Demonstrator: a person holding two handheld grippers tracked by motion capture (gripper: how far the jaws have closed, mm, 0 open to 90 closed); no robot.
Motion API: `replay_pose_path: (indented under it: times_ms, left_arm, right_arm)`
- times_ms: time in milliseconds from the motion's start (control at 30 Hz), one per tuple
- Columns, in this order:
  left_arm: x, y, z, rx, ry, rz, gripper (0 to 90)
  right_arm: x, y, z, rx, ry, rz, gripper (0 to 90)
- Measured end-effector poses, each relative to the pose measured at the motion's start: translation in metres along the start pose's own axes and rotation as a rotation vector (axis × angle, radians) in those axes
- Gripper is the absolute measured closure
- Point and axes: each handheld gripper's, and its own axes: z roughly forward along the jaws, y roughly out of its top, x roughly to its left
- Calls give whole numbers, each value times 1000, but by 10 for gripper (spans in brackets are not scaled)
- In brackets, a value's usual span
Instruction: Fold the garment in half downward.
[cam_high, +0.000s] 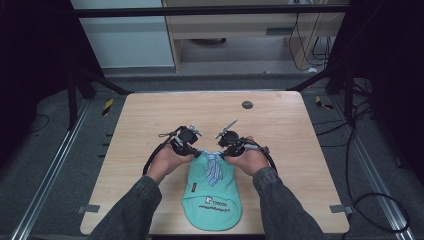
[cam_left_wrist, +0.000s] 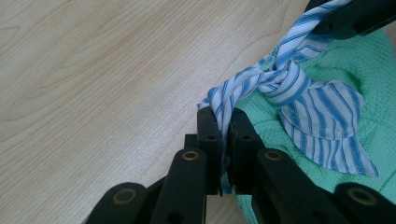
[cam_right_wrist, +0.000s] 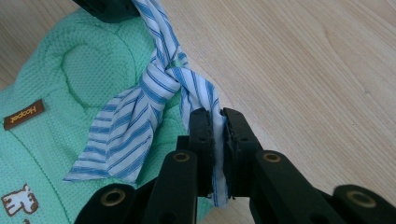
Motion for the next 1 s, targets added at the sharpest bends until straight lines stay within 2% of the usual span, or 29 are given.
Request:
replay_pose_path:
  times_ms: [667, 900, 1000]
  left_arm:
    - [-3, 4, -5, 10, 5, 31, 852]
    - [0, 6, -12, -9, 12, 34, 852]
    - [1, 9, -19, -32, 18, 36, 851]
  right_arm:
    - [1, 2, -5, 7, -4, -27, 829]
    - [0, 6, -12, -13, -11, -28, 830]
    - [-1, 8, -17, -27, -12, -31, 830]
